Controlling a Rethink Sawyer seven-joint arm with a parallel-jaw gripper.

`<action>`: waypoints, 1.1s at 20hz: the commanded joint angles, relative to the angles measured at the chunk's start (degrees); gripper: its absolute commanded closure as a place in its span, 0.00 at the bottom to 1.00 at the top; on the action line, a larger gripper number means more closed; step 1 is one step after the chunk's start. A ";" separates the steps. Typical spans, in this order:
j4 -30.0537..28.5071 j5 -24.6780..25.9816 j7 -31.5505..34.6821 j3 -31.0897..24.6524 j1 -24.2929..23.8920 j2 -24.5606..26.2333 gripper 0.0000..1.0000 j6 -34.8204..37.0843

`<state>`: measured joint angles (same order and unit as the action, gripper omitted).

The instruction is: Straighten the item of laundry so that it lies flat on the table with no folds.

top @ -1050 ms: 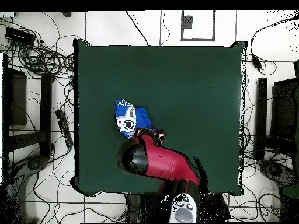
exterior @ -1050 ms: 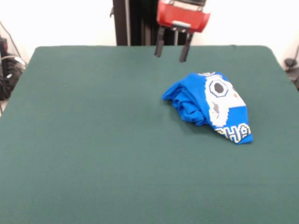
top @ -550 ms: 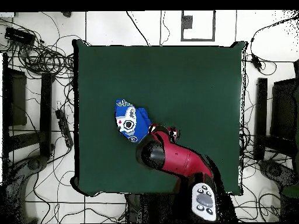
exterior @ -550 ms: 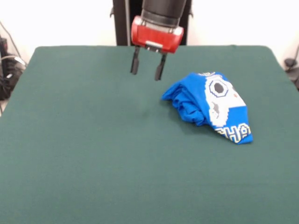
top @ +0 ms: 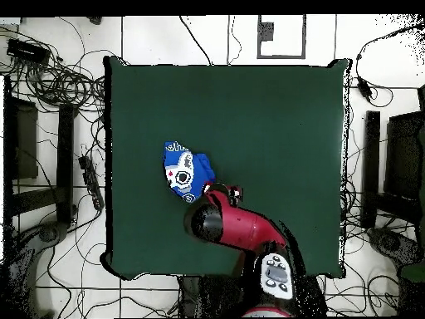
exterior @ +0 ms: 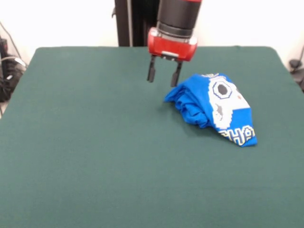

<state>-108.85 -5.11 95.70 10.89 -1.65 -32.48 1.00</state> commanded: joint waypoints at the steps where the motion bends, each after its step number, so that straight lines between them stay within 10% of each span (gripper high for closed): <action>1: 0.53 -0.86 8.97 0.12 7.52 -4.29 0.00 8.56; 10: -0.27 -0.70 8.60 -2.94 5.43 -5.49 0.00 9.36; 22: 0.81 2.97 10.13 -10.38 -1.33 9.34 0.00 -8.36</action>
<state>-108.72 -4.55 95.70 10.20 -2.13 -32.78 -2.18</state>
